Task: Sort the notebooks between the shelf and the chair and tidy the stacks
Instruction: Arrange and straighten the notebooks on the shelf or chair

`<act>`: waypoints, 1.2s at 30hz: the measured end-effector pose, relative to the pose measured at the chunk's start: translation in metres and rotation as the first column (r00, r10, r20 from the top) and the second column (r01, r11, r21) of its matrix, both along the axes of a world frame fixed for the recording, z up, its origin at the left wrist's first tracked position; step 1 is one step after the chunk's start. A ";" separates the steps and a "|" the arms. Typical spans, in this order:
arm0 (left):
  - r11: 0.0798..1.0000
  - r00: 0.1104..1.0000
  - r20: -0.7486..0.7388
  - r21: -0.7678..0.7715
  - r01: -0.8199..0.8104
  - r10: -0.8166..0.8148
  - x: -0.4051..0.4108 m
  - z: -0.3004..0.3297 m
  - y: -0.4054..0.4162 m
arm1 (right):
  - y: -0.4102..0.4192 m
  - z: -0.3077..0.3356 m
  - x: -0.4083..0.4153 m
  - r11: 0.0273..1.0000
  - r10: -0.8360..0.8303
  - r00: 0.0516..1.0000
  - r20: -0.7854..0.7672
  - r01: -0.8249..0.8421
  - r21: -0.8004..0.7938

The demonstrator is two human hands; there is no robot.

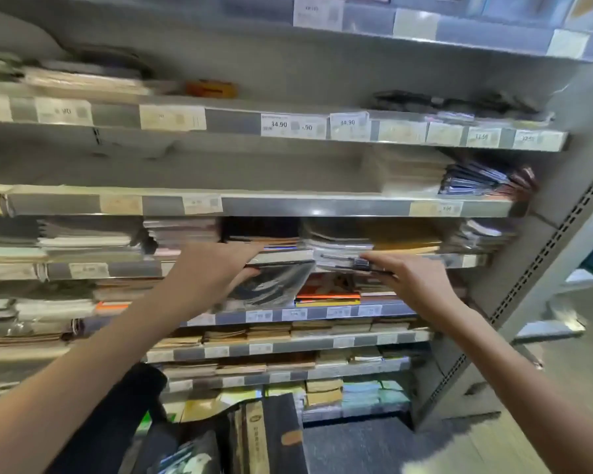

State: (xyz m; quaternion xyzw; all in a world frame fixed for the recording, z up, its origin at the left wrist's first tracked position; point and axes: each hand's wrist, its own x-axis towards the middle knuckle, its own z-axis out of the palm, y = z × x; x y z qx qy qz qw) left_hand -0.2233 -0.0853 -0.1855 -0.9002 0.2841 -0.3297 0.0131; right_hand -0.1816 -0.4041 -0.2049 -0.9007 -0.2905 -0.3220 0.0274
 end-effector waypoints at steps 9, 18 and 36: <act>0.988 0.937 -0.319 -0.010 -0.155 0.143 -0.025 -0.123 -0.011 | -0.001 -0.124 -0.016 0.999 -0.005 0.953 -0.303 -0.010 -0.047; 0.934 0.759 -0.561 0.079 -0.348 0.331 -0.038 -0.267 -0.041 | -0.034 -0.238 -0.043 0.995 -0.051 0.895 -0.443 0.005 -0.104; 0.612 0.516 -0.849 -0.347 -0.711 0.118 -0.077 -0.443 -0.097 | -0.072 -0.336 -0.075 0.995 -0.005 0.879 -0.477 -0.045 -0.093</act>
